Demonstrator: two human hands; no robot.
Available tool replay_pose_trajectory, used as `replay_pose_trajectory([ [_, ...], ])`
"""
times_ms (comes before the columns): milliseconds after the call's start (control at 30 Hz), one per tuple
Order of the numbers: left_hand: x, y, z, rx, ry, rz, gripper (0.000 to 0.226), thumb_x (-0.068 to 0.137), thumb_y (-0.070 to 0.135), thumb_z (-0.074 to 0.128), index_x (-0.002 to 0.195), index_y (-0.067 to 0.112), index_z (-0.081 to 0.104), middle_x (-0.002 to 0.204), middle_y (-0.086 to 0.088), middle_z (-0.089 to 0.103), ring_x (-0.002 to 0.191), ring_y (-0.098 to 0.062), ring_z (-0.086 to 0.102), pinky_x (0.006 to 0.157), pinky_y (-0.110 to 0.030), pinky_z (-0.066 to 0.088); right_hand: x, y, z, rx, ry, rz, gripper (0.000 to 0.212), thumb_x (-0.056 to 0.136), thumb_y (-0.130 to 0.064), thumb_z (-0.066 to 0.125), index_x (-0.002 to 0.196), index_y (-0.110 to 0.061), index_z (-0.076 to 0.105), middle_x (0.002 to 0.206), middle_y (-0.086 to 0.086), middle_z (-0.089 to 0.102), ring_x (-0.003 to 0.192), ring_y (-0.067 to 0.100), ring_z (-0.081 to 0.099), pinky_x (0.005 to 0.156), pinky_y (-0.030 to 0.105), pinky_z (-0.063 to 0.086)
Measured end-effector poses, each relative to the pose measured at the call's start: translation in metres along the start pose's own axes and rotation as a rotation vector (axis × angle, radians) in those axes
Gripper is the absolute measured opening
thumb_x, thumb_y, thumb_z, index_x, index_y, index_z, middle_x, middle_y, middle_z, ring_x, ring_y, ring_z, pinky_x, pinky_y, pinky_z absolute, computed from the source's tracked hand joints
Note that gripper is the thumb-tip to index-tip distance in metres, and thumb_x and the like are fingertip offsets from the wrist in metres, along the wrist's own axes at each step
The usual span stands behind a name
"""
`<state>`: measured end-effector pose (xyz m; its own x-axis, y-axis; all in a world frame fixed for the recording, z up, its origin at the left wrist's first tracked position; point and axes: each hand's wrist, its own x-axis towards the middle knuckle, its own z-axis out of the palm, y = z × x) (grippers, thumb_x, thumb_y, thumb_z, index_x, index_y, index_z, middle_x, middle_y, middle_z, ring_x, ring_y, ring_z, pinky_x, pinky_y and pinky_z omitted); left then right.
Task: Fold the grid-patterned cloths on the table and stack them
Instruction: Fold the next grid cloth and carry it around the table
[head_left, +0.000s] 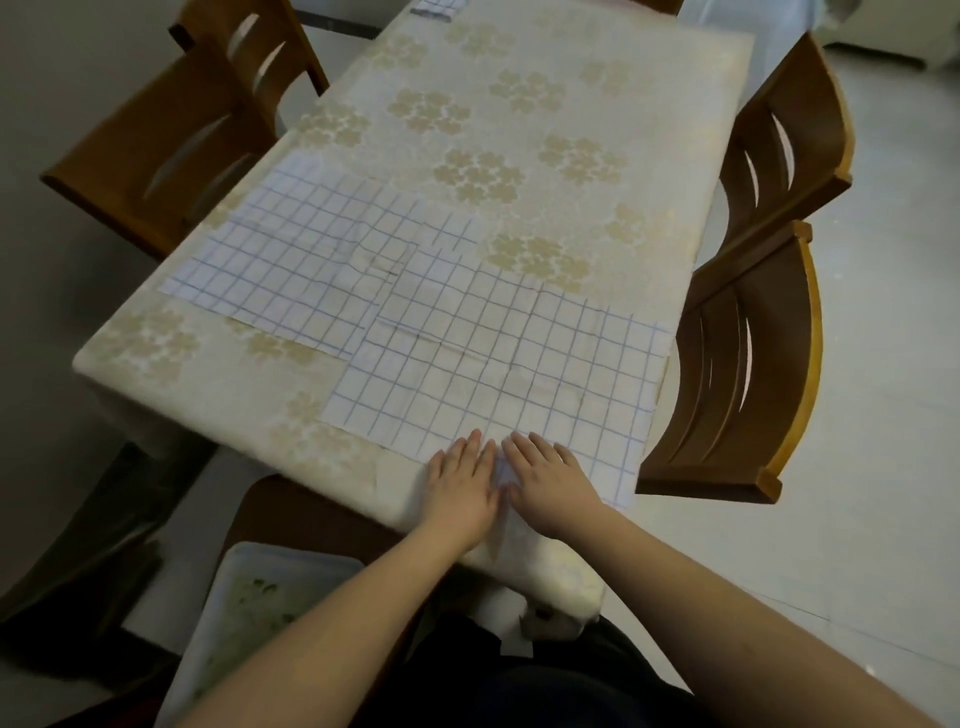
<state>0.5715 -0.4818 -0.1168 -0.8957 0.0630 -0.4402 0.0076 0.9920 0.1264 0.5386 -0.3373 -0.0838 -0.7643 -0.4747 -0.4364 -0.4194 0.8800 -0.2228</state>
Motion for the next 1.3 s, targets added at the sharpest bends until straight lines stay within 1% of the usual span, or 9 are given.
replay_pose_trajectory([
  [133,-0.017,-0.016,0.0,0.021,0.026,0.061,0.063,0.102,0.048,0.017,0.155,0.02,0.0,0.164,-0.004,0.002,0.15,-0.021,0.003,0.121,-0.041,0.001,0.011,-0.018,-0.007,-0.062,0.022,-0.024,0.058,0.103,-0.025,0.033,0.156,-0.016,0.01,0.164,0.004,0.008,0.15,0.025,0.007,0.12,0.042,0.008],
  [267,-0.017,-0.058,-0.014,-0.075,0.151,0.064,0.062,0.098,0.05,0.018,0.154,0.025,0.017,0.162,-0.003,0.019,0.148,-0.021,0.013,0.119,-0.039,0.01,0.03,-0.031,-0.018,-0.074,0.022,-0.005,0.056,0.103,-0.02,0.025,0.156,-0.014,0.008,0.164,0.005,0.004,0.15,0.025,0.006,0.12,0.043,0.008],
  [433,0.002,-0.124,-0.038,-0.348,0.238,-0.169,0.057,0.098,0.04,0.045,0.15,0.02,0.031,0.158,-0.006,0.025,0.145,-0.024,0.023,0.116,-0.044,0.025,0.049,-0.035,-0.018,-0.017,-0.045,0.062,0.057,0.103,-0.025,0.024,0.156,-0.013,0.004,0.164,0.005,0.0,0.15,0.024,0.003,0.121,0.042,0.005],
  [633,0.011,-0.162,-0.054,-0.507,0.239,-0.648,0.059,0.093,0.037,0.056,0.145,0.015,0.037,0.147,-0.011,0.036,0.132,-0.031,0.034,0.103,-0.048,0.038,0.054,-0.035,-0.014,-0.026,-0.062,0.115,0.057,0.104,-0.028,0.023,0.156,-0.014,0.004,0.164,0.005,-0.002,0.15,0.024,0.001,0.121,0.047,0.003],
  [833,0.02,-0.176,-0.052,-0.571,0.233,-0.742,0.053,0.091,0.04,0.062,0.134,0.012,0.05,0.137,-0.014,0.043,0.122,-0.034,0.041,0.099,-0.049,0.042,0.059,-0.035,-0.013,0.018,-0.08,0.157,0.064,0.102,-0.04,0.029,0.155,-0.015,0.005,0.164,0.007,0.002,0.15,0.025,0.006,0.121,0.046,0.003],
  [933,0.024,-0.179,-0.057,-0.592,0.218,-0.796,0.036,0.091,0.039,0.062,0.119,0.016,0.06,0.131,-0.013,0.044,0.117,-0.033,0.043,0.099,-0.048,0.042,0.062,-0.036,-0.015,0.067,-0.067,0.179,0.064,0.101,-0.041,0.029,0.155,-0.012,0.008,0.164,0.007,0.006,0.149,0.025,0.011,0.12,0.046,0.008],
  [1100,0.025,-0.179,-0.06,-0.676,0.239,-0.788,0.019,0.093,0.035,0.062,0.103,0.019,0.066,0.123,-0.01,0.049,0.111,-0.032,0.047,0.095,-0.046,0.045,0.063,-0.031,-0.015,0.048,-0.099,0.159,0.063,0.102,-0.043,0.027,0.155,-0.013,0.009,0.164,0.005,0.002,0.149,0.024,0.009,0.12,0.046,0.01],
  [1200,0.017,-0.171,-0.066,-0.906,0.319,-0.614,0.023,0.095,0.031,0.058,0.111,0.014,0.062,0.114,-0.006,0.061,0.095,-0.02,0.057,0.077,-0.032,0.049,0.063,-0.029,-0.015,0.052,-0.106,0.153,0.064,0.101,-0.043,0.028,0.155,-0.013,0.009,0.164,0.005,0.003,0.15,0.024,0.009,0.12,0.045,0.009],
  [1300,0.001,-0.154,-0.084,-0.996,0.382,-0.411,0.02,0.097,0.029,0.056,0.11,0.015,0.058,0.102,0.001,0.061,0.089,-0.014,0.057,0.065,-0.02,0.041,0.065,-0.028,-0.018,0.083,-0.077,0.151,0.062,0.101,-0.041,0.031,0.154,-0.014,0.015,0.163,0.006,0.01,0.148,0.024,0.015,0.12,0.045,0.011],
])
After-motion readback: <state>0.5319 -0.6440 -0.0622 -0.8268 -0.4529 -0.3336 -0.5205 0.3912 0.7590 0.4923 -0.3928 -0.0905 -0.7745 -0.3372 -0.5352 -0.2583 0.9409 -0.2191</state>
